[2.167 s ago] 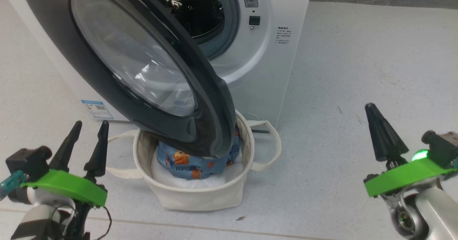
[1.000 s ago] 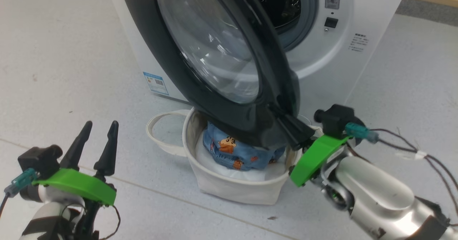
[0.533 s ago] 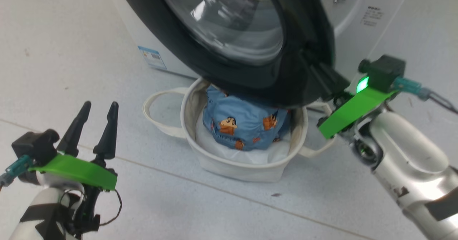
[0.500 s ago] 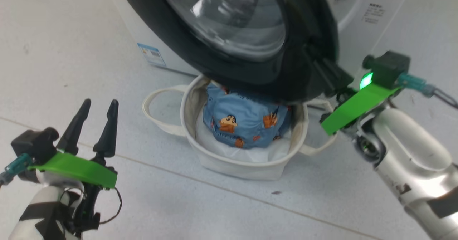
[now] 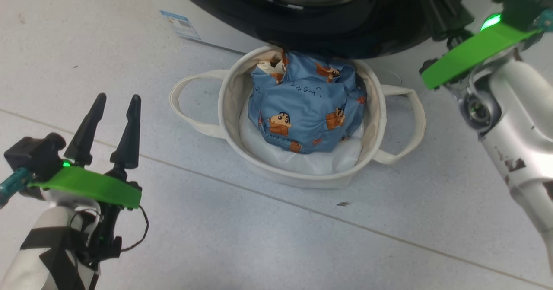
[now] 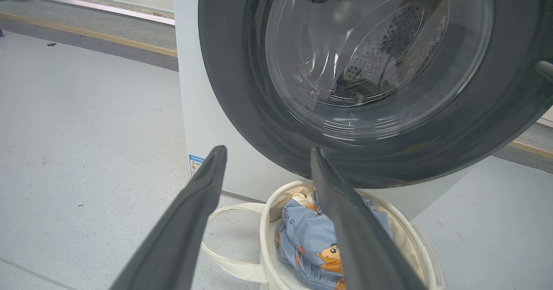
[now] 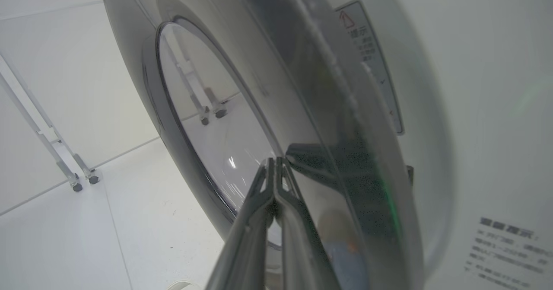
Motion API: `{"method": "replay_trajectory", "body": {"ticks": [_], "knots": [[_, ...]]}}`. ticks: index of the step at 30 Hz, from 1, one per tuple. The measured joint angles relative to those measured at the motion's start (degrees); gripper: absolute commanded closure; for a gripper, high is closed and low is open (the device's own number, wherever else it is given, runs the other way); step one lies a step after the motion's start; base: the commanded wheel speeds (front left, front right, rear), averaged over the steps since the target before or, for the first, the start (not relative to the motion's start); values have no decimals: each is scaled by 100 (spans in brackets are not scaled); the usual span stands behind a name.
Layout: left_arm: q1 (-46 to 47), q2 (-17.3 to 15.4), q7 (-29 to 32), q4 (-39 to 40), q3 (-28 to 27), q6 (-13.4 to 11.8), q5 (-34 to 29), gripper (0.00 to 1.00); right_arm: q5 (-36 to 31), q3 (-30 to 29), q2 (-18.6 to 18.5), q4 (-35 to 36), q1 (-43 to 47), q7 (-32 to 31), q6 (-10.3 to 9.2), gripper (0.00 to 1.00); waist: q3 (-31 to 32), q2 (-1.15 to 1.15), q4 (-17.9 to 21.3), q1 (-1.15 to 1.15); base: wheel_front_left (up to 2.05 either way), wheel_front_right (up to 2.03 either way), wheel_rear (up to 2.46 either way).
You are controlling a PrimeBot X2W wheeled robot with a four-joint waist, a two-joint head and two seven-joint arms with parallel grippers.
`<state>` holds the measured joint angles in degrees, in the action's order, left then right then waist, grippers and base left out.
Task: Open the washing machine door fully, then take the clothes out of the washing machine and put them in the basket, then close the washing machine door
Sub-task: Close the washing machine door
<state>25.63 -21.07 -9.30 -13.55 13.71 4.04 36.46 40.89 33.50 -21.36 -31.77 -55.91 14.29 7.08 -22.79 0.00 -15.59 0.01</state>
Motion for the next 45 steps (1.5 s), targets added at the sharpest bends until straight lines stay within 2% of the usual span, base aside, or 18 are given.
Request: {"method": "replay_trajectory", "body": {"ticks": [9, 21, 22, 23, 32, 45], "knots": [[44, 9, -14, 11, 40, -49, 0, 0, 63, -131, 1, -417, -498, 0, 2, 100, -102, 0, -63, 0, 0, 0, 0], [87, -44, -13, -16, 63, -49, 1, 0, 218, -91, -15, -475, -347, 1, 49, 100, 107, 0, 43, 0, 0, 0, 0], [87, -55, -12, -35, 63, -49, 1, 0, 218, -100, -29, -424, -251, 1, 49, 23, 157, 0, 70, 0, 0, 0, 0], [86, -64, -2, -64, 63, -49, 1, 0, 216, -122, -36, -356, -131, 1, 49, 1, 211, 0, 101, 0, 0, 0, 0], [57, -189, 20, -235, 73, 8, 63, 0, 65, -359, -55, 337, 886, 1, 44, 0, 744, 0, 511, -1, 0, 0, 0], [-225, -256, 22, -521, 189, 141, 301, 0, -144, -721, -127, 876, 2360, 1, 43, 0, 1532, 0, 1287, -1, 0, 0, 0]]}}
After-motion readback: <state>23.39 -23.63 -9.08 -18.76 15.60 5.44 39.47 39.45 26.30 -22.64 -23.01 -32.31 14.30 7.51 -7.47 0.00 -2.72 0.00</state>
